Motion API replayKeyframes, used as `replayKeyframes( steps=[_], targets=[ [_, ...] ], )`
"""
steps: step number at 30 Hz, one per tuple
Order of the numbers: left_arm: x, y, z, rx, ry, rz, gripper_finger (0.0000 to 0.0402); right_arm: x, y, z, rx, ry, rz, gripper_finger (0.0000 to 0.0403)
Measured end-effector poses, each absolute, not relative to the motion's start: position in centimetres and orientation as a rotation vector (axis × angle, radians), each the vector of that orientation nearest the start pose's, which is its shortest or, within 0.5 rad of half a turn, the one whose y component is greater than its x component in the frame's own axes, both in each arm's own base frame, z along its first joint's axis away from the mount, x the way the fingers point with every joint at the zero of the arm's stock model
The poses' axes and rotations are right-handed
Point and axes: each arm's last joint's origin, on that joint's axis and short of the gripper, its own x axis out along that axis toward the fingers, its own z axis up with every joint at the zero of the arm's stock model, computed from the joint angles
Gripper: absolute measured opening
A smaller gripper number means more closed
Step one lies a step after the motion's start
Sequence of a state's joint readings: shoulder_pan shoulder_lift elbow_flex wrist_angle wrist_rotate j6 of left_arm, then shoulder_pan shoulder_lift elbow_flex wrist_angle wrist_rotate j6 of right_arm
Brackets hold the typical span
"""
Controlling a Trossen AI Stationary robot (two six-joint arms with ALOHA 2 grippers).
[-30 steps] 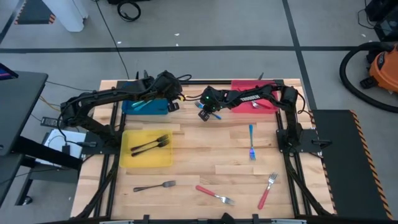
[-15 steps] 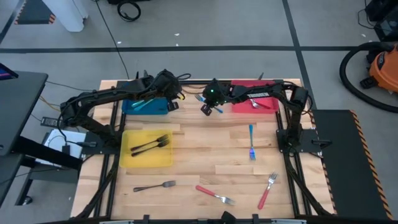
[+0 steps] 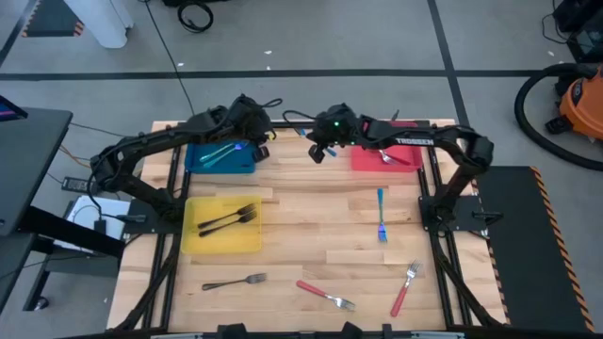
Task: Sort silverware by color (type)
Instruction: Put the blue fork into the blue bin
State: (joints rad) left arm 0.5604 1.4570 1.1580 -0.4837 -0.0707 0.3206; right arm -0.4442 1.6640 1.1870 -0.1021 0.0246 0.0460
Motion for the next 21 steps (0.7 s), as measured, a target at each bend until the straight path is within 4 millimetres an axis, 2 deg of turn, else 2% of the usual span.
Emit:
replayKeyframes(
  steps=[8, 16, 21],
  targets=[
    [26.4, 18.3, 27.8, -0.003, 0.732, 0.343, 0.0082, 33.7, -16.1, 26.9, 0.107, 0.453, -0.462, 0.0007],
    [27.1, 19.3, 26.8, -0.123, 0.560, 0.429, 0.0082, 33.9, -16.2, 27.4, 0.076, 0.399, -0.472, 0.0008],
    [27.9, 18.8, 26.7, -0.181, 0.424, 0.432, 0.0082, 33.9, -16.5, 27.9, 0.030, 0.365, -0.538, 0.0008]
  ],
)
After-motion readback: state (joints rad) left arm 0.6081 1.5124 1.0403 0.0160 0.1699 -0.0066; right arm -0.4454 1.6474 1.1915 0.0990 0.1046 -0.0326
